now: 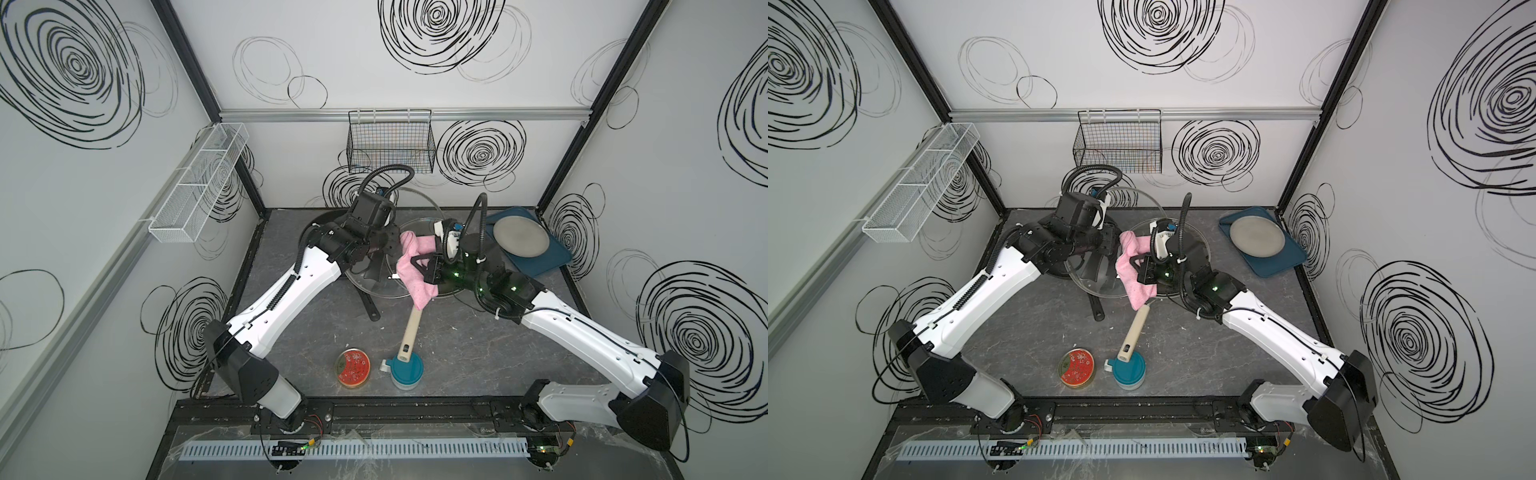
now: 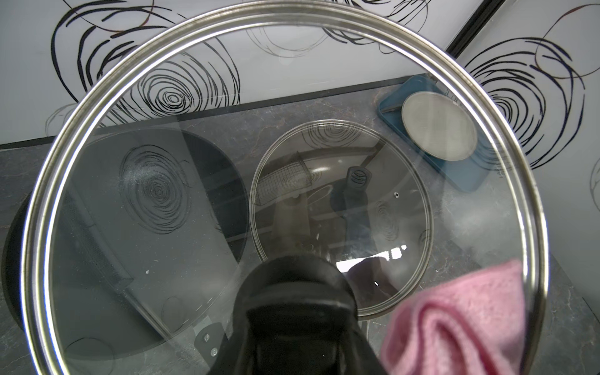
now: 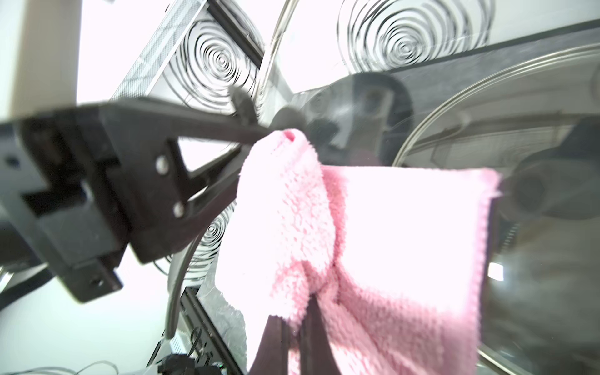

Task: Wipe the pot lid with a cloth
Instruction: Wipe the pot lid.

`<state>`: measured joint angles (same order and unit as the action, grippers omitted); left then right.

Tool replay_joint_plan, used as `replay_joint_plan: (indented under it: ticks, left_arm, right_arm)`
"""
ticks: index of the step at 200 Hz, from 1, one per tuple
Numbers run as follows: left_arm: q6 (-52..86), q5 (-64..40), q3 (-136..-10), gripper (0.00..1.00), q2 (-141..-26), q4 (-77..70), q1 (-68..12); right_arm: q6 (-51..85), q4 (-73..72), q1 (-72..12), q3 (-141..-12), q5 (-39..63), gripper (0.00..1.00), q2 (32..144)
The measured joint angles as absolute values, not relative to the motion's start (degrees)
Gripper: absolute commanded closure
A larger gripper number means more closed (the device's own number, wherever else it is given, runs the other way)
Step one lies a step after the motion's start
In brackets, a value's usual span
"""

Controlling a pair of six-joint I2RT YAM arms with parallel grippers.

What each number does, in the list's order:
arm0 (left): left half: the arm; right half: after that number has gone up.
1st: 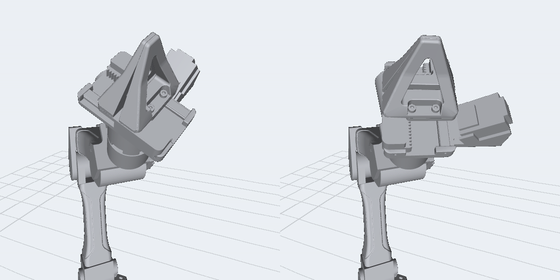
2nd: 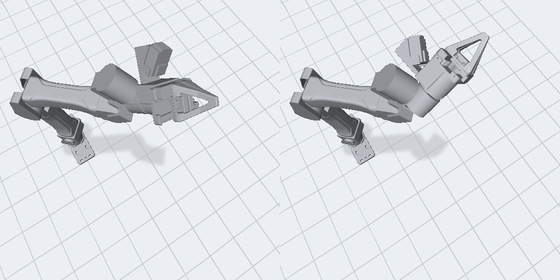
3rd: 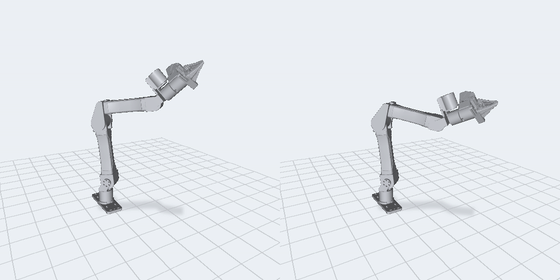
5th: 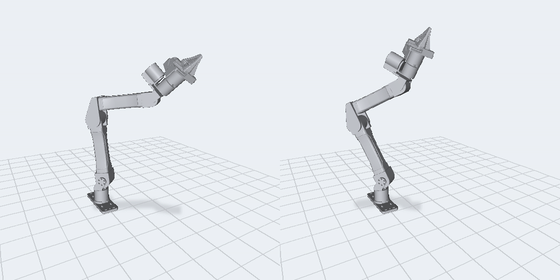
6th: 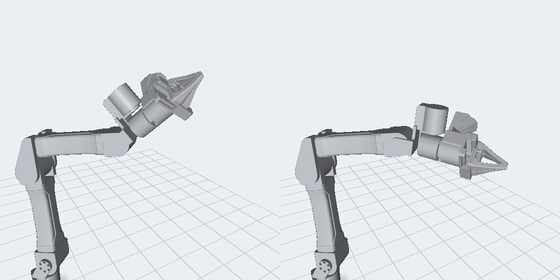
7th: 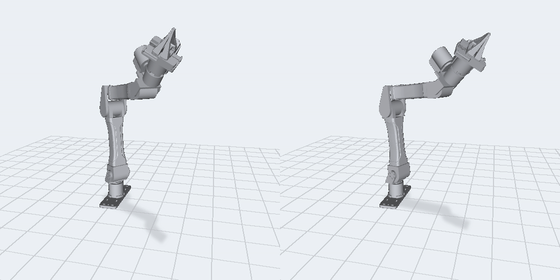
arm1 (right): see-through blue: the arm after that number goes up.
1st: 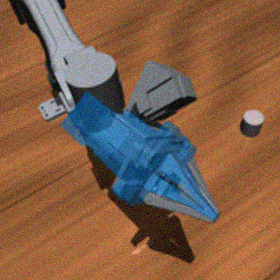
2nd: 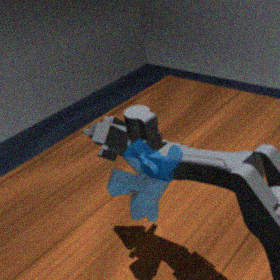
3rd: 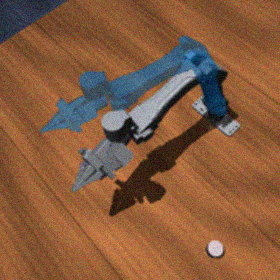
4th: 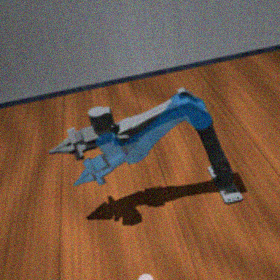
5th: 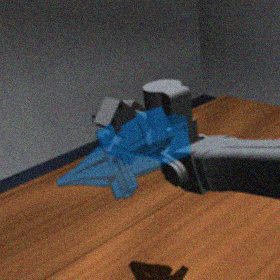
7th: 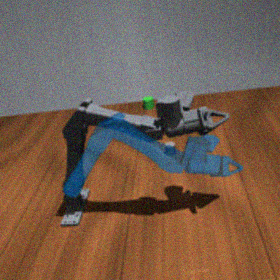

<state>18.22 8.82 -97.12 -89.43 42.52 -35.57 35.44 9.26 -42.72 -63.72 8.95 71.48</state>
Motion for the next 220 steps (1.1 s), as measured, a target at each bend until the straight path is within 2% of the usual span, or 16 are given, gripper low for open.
replay_joint_plan:
  ticks: [42,85,172,220]
  left_arm:
    - [17.06,8.8,-96.88,1.0,-89.3,43.72,-35.62]
    - [16.32,8.38,-96.86,1.0,-88.95,43.77,-35.55]
    - [14.39,5.91,-95.98,1.0,-88.9,47.13,-35.55]
    - [13.32,5.02,-95.44,1.0,-88.49,47.24,-35.55]
  right_arm:
    - [33.04,11.64,-38.35,-66.43,11.07,1.0,72.44]
    - [30.87,11.77,-34.72,-72.64,14.87,1.0,77.95]
    - [28.21,11.49,-33.21,-86.41,20.12,1.0,92.68]
    - [27.97,11.6,-32.86,-90.56,21.45,1.0,96.29]
